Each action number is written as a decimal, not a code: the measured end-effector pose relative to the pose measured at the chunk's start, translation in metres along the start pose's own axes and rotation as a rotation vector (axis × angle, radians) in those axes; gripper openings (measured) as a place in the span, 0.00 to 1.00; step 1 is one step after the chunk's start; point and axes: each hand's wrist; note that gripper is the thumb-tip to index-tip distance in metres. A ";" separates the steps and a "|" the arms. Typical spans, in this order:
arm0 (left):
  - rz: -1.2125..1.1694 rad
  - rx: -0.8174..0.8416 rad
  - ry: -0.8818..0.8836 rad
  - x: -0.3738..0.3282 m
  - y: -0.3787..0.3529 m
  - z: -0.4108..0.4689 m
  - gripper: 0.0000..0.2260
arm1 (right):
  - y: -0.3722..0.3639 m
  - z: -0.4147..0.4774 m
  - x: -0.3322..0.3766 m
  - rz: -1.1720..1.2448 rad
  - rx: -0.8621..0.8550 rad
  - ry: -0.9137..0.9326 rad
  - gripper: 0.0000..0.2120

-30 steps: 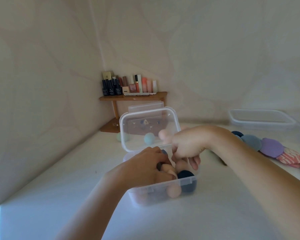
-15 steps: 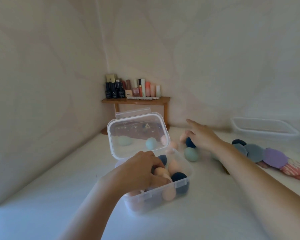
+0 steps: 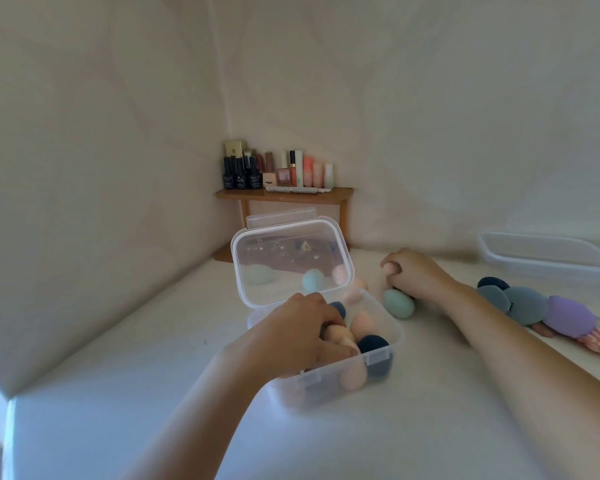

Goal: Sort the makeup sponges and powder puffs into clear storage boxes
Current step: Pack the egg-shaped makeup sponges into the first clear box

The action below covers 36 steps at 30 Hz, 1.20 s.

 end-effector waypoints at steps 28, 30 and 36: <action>-0.002 0.151 -0.157 -0.003 -0.006 0.002 0.17 | 0.038 -0.082 0.096 -0.034 -0.019 0.278 0.06; -0.003 0.166 -0.168 -0.004 -0.007 0.001 0.18 | 0.038 -0.081 0.101 -0.151 0.055 0.287 0.07; -0.037 0.180 -0.195 -0.007 -0.004 -0.003 0.17 | 0.036 -0.082 0.105 -0.292 0.133 0.284 0.12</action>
Point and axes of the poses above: each hand's wrist, its own z-axis towards the middle knuckle, its own y-axis out of the back of the hand, x = y × z, and after that the axes turned 11 degrees about y, right-handed
